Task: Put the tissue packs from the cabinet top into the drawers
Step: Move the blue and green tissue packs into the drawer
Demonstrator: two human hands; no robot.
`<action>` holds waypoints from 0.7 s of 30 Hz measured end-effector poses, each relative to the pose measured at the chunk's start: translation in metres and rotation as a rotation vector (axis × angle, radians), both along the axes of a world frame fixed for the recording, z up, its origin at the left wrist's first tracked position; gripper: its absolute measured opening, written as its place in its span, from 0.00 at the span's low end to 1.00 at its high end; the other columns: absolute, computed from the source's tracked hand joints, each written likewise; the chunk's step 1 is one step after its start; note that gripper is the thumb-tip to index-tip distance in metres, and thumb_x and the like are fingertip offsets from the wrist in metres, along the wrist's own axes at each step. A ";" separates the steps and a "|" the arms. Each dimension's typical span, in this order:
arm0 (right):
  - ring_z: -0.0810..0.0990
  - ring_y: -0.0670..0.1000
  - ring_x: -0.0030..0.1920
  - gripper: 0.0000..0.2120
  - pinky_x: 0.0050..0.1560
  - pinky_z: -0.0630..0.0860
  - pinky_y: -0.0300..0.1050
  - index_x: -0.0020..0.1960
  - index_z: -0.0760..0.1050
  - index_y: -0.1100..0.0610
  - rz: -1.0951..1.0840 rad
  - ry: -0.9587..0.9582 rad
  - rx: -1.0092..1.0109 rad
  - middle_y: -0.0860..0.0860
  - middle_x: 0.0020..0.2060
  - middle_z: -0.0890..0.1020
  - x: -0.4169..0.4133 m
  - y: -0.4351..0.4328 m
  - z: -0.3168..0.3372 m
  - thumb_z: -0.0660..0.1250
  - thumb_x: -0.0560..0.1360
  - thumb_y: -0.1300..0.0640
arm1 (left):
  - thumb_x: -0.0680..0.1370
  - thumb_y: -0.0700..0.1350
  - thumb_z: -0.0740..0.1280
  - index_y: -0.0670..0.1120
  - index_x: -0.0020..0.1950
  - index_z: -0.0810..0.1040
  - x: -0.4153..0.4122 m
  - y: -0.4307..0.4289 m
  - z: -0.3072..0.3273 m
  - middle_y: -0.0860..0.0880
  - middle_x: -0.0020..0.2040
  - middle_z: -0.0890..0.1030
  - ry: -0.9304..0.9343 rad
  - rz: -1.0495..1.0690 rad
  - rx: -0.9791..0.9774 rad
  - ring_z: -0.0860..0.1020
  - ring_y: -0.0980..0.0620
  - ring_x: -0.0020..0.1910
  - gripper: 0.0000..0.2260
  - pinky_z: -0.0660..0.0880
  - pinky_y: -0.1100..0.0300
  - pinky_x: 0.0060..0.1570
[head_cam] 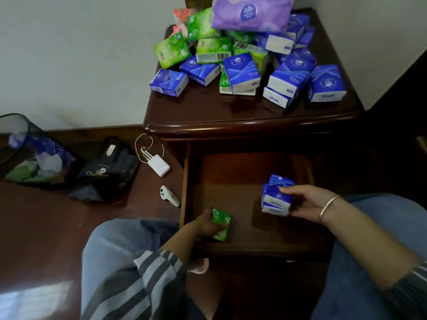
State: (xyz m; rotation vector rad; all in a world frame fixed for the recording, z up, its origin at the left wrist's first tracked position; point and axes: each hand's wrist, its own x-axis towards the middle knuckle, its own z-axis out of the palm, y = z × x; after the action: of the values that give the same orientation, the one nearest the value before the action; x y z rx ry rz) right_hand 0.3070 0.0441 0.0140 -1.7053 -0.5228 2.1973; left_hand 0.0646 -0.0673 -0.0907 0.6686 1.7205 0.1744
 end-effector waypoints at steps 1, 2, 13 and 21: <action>0.81 0.57 0.43 0.12 0.36 0.77 0.54 0.52 0.72 0.63 0.009 -0.007 0.001 0.60 0.44 0.81 -0.002 0.000 -0.002 0.68 0.70 0.69 | 0.76 0.52 0.70 0.45 0.78 0.52 -0.004 0.001 -0.001 0.41 0.74 0.64 0.095 -0.128 -0.009 0.69 0.42 0.69 0.38 0.69 0.49 0.67; 0.81 0.57 0.43 0.12 0.35 0.77 0.53 0.52 0.73 0.62 0.017 -0.007 0.006 0.60 0.45 0.80 -0.003 0.000 -0.005 0.68 0.69 0.69 | 0.76 0.56 0.68 0.46 0.79 0.52 -0.007 0.001 -0.002 0.41 0.75 0.60 0.225 -0.266 0.000 0.65 0.40 0.71 0.38 0.66 0.49 0.69; 0.80 0.56 0.45 0.18 0.38 0.76 0.53 0.58 0.72 0.62 0.061 -0.057 0.022 0.59 0.46 0.80 -0.011 -0.005 -0.016 0.68 0.70 0.70 | 0.80 0.52 0.58 0.49 0.73 0.64 0.007 0.012 0.019 0.45 0.70 0.70 0.695 -1.180 0.265 0.70 0.42 0.67 0.22 0.59 0.42 0.69; 0.80 0.56 0.43 0.18 0.36 0.75 0.53 0.58 0.73 0.62 0.074 -0.097 0.034 0.59 0.44 0.80 -0.010 -0.017 -0.011 0.69 0.69 0.70 | 0.80 0.61 0.55 0.52 0.75 0.61 -0.024 -0.010 0.024 0.47 0.69 0.73 0.990 -1.321 0.312 0.63 0.42 0.72 0.26 0.42 0.38 0.72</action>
State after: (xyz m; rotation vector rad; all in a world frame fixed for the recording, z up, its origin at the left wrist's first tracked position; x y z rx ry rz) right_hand 0.2973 0.0268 0.0026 -1.8094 -0.6538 2.1503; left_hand 0.0409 -0.0773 -0.0671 2.2237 1.7337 -0.9732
